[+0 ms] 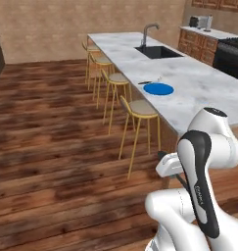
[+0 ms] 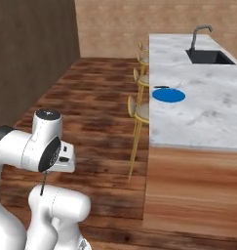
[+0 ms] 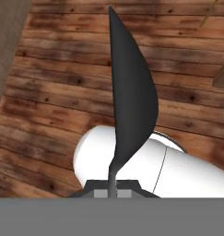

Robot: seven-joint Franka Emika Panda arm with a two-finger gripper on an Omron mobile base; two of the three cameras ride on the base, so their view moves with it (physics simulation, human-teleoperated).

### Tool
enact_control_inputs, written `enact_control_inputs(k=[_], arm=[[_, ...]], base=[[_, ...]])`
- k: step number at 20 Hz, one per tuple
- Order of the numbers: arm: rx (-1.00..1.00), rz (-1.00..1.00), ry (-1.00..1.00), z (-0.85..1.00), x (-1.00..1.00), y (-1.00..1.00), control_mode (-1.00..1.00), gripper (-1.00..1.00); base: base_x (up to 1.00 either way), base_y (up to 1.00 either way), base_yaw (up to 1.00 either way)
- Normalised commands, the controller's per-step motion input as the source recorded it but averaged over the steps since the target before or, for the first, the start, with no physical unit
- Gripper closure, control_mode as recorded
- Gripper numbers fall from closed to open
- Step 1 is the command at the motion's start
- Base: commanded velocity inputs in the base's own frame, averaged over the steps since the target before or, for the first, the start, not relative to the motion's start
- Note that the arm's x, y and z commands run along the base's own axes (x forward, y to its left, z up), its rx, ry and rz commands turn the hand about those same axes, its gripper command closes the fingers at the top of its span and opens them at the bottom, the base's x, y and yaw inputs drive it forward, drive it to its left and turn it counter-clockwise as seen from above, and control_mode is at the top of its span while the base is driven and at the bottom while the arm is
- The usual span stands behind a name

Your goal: Take the fork and place it on the left side of the plate. Then take the spoon and place it on the right side of the plate. Make sure they're directly next to the plate.

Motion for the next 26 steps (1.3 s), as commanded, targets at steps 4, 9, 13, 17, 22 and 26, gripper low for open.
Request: enact_control_inputs(k=[4,9,13,17,22,26], arm=[[0.0,0.0,0.0,0.0,0.0,0.0,1.0,1.0],[0.0,0.0,0.0,0.0,0.0,0.0,1.0,1.0],[0.0,0.0,0.0,0.0,0.0,0.0,1.0,1.0],[0.0,0.0,0.0,0.0,0.0,0.0,1.0,1.0],[0.0,0.0,0.0,0.0,0.0,0.0,1.0,1.0],[0.0,0.0,0.0,0.0,0.0,0.0,1.0,1.0]], base=[[0.39,0.69,-0.51],[0.58,0.64,-0.51],[0.63,0.62,-0.52],[0.62,0.64,-0.51],[0.2,0.69,-0.49],[0.0,0.69,-0.49]])
